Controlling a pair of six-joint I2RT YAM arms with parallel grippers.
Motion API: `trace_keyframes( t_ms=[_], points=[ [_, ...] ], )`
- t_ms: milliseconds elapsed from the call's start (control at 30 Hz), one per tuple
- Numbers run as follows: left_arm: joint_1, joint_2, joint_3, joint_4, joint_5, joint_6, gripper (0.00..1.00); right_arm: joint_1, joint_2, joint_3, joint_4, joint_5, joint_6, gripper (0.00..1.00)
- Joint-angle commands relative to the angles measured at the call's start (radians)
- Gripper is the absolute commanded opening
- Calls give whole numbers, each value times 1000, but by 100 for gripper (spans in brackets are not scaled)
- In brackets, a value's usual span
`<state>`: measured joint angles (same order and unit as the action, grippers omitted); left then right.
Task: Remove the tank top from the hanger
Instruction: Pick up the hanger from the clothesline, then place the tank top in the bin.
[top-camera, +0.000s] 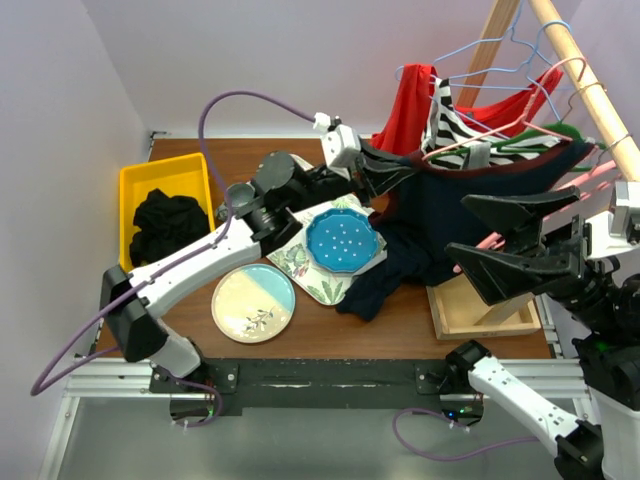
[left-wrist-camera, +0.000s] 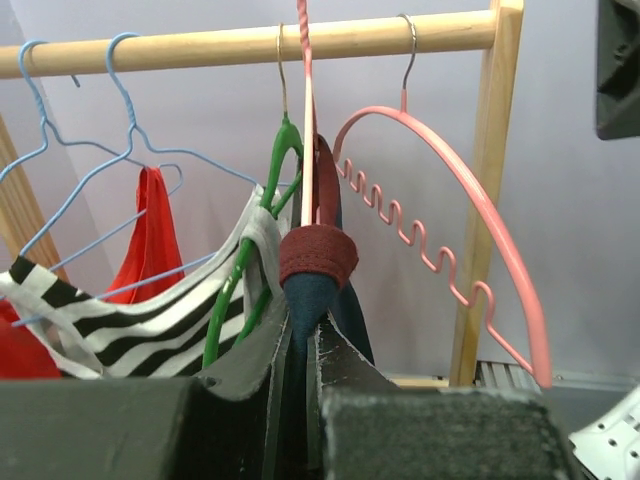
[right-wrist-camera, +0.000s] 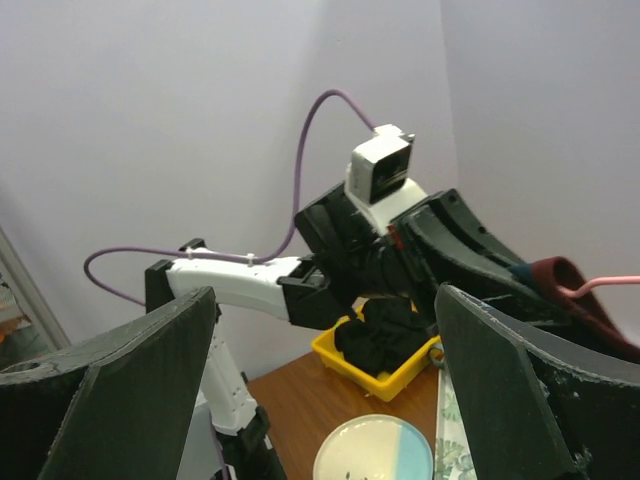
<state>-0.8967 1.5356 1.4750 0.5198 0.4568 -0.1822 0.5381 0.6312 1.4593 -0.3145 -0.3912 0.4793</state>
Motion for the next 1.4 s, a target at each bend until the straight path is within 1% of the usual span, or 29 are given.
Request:
trace_keyframes(
  t_ms=[0, 167, 267, 300, 333, 433, 567, 633, 800, 833, 1000, 1100, 1200, 1233, 1267, 1300, 1367],
  points=[
    [15, -178, -115, 16, -61, 26, 0, 2, 61, 68, -38, 87, -5, 95],
    [36, -316, -284, -36, -116, 21, 0, 2, 122, 162, -139, 176, -67, 93],
    [39, -387, -337, -84, -135, 20, 0, 2, 148, 173, -159, 235, -74, 89],
    [41, -416, -344, -96, -141, 17, 0, 2, 157, 168, -159, 247, -77, 88],
    [42, -428, -352, -122, -144, 13, 0, 2, 159, 167, -163, 279, -79, 84],
    [44, -482, -381, -171, -152, 1, 0, 2, 173, 156, -159, 322, -91, 77],
    [44, -538, -427, -201, -158, -28, 0, 2, 202, 157, -164, 373, -107, 74],
    [44, -563, -441, -201, -145, -40, 0, 2, 216, 151, -152, 376, -111, 74],
    [44, -598, -453, -228, -144, -56, 0, 2, 251, 130, -140, 406, -146, 65],
    [44, -601, -453, -231, -141, -57, 0, 2, 255, 125, -136, 405, -151, 63],
    [44, -611, -455, -238, -118, -69, 0, 2, 291, 93, -92, 368, -153, 59],
    [44, -620, -461, -241, -104, -76, 0, 2, 305, 79, -89, 377, -160, 54],
    [44, -626, -464, -254, -92, -76, 0, 2, 300, 50, -58, 388, -169, 44],
    [44, -629, -464, -259, -90, -76, 0, 2, 300, 38, -42, 385, -172, 34],
    [44, -629, -464, -264, -89, -74, 0, 2, 298, 33, -34, 382, -177, 29],
    [44, -632, -466, -270, -87, -74, 0, 0, 297, 27, -23, 382, -185, 16],
    [44, -635, -472, -273, -86, -77, 0, 2, 292, 9, 6, 374, -195, 1]
  ],
)
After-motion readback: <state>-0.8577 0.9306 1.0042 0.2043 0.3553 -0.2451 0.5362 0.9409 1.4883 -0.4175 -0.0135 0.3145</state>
